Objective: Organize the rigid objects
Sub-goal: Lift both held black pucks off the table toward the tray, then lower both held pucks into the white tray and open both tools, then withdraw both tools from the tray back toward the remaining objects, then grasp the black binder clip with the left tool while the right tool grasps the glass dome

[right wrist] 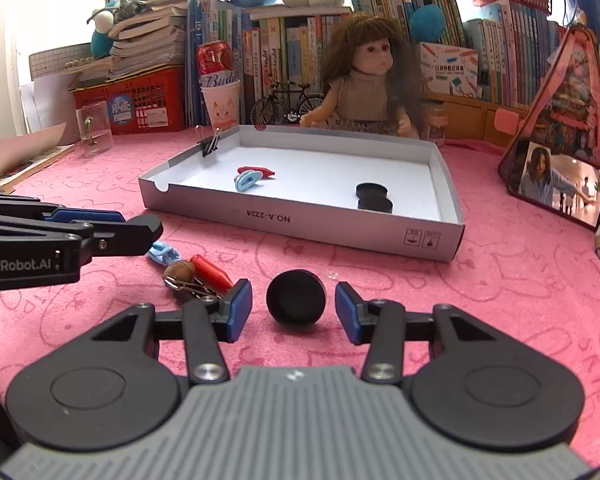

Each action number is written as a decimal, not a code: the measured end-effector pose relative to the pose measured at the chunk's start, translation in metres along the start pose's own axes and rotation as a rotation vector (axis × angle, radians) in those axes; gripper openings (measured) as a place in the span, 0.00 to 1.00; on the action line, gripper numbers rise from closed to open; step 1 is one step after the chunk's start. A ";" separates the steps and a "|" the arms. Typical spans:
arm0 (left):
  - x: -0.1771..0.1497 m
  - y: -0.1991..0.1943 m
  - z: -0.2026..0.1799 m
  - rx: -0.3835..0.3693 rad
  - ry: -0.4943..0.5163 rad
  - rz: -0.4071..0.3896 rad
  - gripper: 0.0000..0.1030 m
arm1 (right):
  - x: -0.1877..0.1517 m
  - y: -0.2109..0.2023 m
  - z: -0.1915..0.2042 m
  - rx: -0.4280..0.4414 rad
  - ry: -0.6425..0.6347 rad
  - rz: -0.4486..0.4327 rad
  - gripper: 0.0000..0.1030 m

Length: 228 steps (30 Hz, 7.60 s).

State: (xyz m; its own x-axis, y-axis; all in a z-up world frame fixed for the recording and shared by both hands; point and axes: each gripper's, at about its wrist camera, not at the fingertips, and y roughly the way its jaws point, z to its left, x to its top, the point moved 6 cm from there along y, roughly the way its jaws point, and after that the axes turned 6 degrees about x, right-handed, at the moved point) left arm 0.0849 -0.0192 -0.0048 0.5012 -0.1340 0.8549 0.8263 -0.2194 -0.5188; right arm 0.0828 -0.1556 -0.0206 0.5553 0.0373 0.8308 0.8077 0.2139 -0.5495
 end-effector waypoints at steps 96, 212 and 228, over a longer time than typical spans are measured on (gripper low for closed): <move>0.120 0.204 0.017 0.064 -0.076 0.193 0.52 | 0.119 0.148 -0.106 0.012 0.220 0.196 0.60; -0.013 0.010 -0.023 -0.128 0.049 0.018 0.51 | 0.010 0.008 -0.024 0.020 -0.075 0.032 0.38; -0.024 0.016 -0.046 -0.178 0.110 0.072 0.43 | 0.009 0.004 -0.034 -0.007 -0.050 0.021 0.38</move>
State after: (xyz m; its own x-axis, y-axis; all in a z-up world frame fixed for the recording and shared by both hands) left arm 0.0743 -0.0641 -0.0334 0.5182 -0.2583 0.8153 0.7259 -0.3713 -0.5790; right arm 0.0978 -0.1873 -0.0180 0.5614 0.0902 0.8226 0.7976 0.2059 -0.5669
